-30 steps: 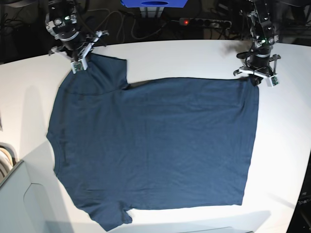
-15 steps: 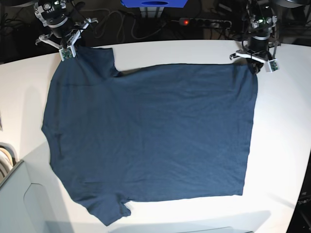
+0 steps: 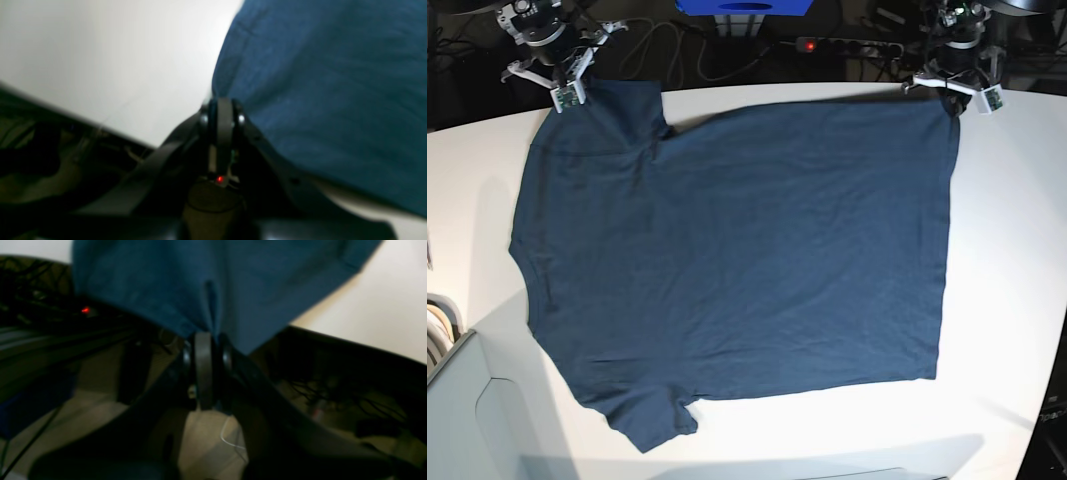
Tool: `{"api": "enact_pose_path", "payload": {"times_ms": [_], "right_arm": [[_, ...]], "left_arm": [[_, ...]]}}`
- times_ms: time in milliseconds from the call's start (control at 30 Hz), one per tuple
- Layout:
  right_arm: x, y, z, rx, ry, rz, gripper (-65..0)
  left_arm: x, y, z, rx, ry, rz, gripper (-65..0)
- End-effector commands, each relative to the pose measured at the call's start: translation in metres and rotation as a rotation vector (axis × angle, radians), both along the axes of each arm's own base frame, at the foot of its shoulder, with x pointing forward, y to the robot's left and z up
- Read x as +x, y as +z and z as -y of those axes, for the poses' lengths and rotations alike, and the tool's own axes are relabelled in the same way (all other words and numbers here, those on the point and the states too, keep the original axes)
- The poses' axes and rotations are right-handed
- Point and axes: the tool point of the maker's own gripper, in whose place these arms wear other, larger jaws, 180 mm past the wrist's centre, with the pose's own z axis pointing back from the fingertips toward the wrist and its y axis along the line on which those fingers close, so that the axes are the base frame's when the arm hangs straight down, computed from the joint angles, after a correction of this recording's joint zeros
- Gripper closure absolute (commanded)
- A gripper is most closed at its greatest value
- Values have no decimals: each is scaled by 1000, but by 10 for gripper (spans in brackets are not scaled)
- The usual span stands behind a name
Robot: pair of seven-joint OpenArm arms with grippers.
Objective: Fold the T-shirt properly
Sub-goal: 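Grasp the shirt corners with both grippers and pull them apart to flatten, then lift the shirt edge with both grippers and fold it toward the hem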
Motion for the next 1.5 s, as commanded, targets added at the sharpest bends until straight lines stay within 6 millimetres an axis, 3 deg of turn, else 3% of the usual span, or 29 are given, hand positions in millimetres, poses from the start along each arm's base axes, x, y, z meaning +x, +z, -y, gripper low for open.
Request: {"api": "enact_pose_path", "payload": {"times_ms": [0,367,500,667,1100,1233,1467], "right_arm": [[2,6,-2,4,19,17,-1],[6,10,10,-21,-3,38,-1],[17,19,5,-12,7,79,-1],[51,30,4,-11,8,171,-1],[138,72,8,-28,-6,379,-1],[169,86,2,-36,60,424,-1],[216,85,3,-6,40,453,-1]], "left_arm": [[2,9,-3,21,-4,25,0],[1,13,-11,42,2,30,0],[20,27,-20,64,28,96,0],[38,36,-28,77,45,152,0],[88,61,-25,67,43,299,0],[106,69,-26,63,47,348,0],[130,65,-30,31,70,385,0]]}}
